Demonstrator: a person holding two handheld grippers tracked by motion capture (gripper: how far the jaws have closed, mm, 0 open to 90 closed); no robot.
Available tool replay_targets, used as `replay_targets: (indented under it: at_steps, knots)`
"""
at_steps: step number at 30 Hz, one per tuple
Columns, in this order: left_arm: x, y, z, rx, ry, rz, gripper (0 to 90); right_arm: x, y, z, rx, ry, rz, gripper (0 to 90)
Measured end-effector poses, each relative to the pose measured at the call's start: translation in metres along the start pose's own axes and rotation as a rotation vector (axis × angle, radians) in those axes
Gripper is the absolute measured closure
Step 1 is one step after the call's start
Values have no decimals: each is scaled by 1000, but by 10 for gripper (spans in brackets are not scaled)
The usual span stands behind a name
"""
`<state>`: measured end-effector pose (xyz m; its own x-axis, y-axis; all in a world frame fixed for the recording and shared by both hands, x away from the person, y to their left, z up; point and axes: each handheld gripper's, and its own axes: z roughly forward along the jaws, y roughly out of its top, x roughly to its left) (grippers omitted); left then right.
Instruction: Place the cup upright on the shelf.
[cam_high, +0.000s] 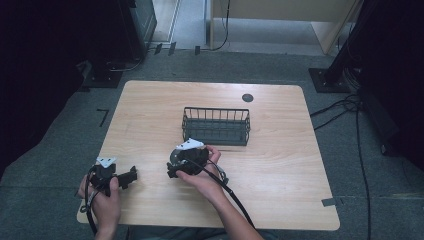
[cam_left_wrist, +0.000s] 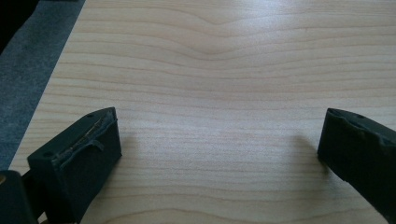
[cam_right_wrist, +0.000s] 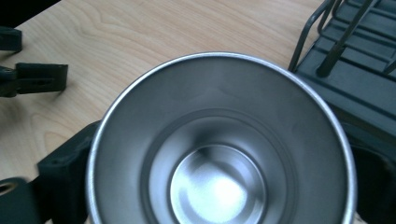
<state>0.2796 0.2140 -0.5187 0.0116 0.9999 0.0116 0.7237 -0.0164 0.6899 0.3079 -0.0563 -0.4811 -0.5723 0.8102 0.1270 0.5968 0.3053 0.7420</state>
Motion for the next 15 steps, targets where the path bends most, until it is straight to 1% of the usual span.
replay_targets:
  at_steps: [2, 3, 5, 7, 8, 9, 12, 13, 15]
  knots:
    - [0, 0, 0, 0, 0, -1, 0, 1, 0, 1, -7, 11, -5, 65]
    - [0, 0, 0, 0, 0, 0, 0, 3, -1, 2, -11, 3, -23, 98]
    - [0, 0, 0, 0, 0, 0, 0, 4, -1, 2, -9, -1, -27, 107]
    - [0, 0, 0, 0, 0, -1, 0, 5, -3, 4, 4, -15, -42, 125]
    - [0, 0, 0, 0, 0, -1, 0, 6, -4, 6, 15, -30, -53, 130]
    - [0, 0, 0, 0, 0, -1, 0, 6, -4, 7, 17, -37, -52, 141]
    - [0, 0, 0, 0, 0, -1, 0, 5, -5, 7, 17, -36, -50, 152]
    - [0, 0, 0, 1, 0, -1, 0, 5, -5, 6, 15, -38, -53, 172]
    - [0, 0, 0, 0, 0, -1, 0, 6, -4, 5, 18, -44, -67, 177]
